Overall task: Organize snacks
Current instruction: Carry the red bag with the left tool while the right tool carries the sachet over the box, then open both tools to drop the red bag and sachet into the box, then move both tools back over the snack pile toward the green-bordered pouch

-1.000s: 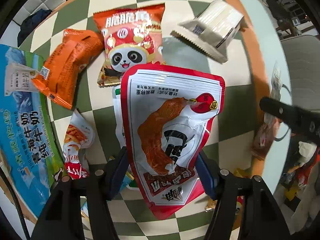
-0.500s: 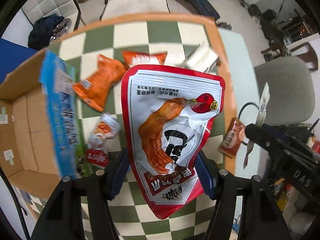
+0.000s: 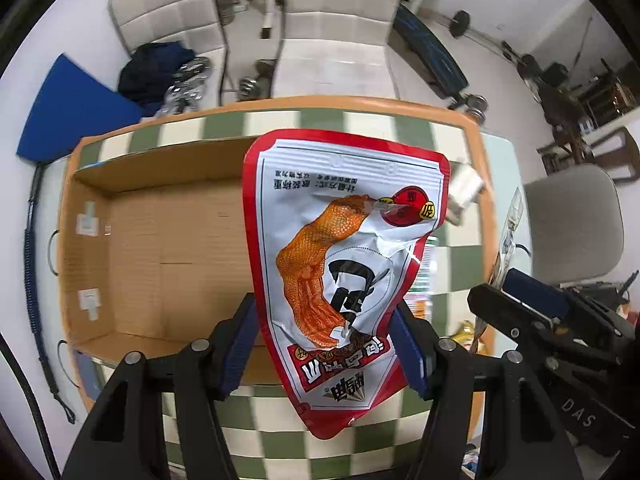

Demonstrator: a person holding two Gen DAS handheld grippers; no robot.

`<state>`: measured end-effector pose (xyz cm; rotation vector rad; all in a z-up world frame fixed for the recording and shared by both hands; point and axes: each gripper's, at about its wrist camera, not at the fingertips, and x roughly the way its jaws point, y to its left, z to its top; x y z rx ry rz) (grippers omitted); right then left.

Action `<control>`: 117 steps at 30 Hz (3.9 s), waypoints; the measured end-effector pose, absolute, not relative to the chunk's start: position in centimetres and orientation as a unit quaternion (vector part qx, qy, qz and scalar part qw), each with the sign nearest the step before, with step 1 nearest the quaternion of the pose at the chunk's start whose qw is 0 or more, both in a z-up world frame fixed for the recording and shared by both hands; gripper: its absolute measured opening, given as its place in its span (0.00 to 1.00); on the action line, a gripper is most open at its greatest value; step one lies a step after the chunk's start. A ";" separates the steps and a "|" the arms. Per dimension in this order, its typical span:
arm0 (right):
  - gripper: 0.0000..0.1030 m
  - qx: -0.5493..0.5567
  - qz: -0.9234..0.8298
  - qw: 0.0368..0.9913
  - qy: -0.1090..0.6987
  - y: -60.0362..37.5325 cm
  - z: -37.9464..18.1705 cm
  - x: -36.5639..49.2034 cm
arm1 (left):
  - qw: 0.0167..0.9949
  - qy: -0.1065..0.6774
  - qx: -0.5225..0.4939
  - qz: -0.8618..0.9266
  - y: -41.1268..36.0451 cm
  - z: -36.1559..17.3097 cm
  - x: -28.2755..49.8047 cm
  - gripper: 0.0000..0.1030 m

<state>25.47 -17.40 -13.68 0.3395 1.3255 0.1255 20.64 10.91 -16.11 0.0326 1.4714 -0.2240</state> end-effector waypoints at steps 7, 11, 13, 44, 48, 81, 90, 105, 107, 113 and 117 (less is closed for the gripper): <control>0.48 0.156 0.079 0.765 0.620 -7.3 -15.1 27.8 | 0.726 0.684 0.001 -0.074 19.9 -18.2 23.0 0.59; 0.48 0.160 0.090 0.751 0.634 -1.9 -17.6 29.3 | 0.716 0.694 -0.007 -0.068 23.7 -19.8 24.5 0.59; 0.48 0.154 0.094 0.747 0.640 0.5 -18.9 30.1 | 0.710 0.701 -0.009 -0.067 25.2 -21.1 25.7 0.59; 0.85 0.077 0.063 0.707 0.700 8.4 -30.7 39.6 | 0.652 0.751 -0.001 -0.106 26.6 -30.1 33.3 0.65; 0.89 0.075 0.057 0.710 0.698 8.3 -30.5 39.6 | 0.660 0.745 -0.002 -0.102 26.8 -29.5 33.1 0.80; 0.94 0.056 0.055 0.794 0.603 8.1 -15.3 25.2 | 0.801 0.597 -0.025 -0.047 29.1 -14.3 17.2 0.88; 0.94 0.083 0.091 0.805 0.581 7.2 -12.2 22.0 | 0.816 0.576 -0.040 -0.032 27.9 -11.2 14.3 0.88; 0.95 0.221 0.000 0.791 0.571 -13.3 -11.7 17.7 | 0.798 0.591 0.024 -0.115 10.8 -11.6 15.0 0.88; 0.95 0.233 -0.032 0.786 0.571 -17.3 -12.3 16.9 | 0.774 0.617 0.031 -0.140 7.1 -13.8 15.4 0.88; 0.95 0.262 -0.096 0.759 0.588 -26.9 -15.9 15.3 | 0.684 0.706 0.048 -0.177 -2.8 -22.3 16.9 0.88; 0.95 0.271 -0.124 0.736 0.608 -31.5 -19.6 14.9 | 0.639 0.746 0.060 -0.176 -7.6 -27.8 17.8 0.88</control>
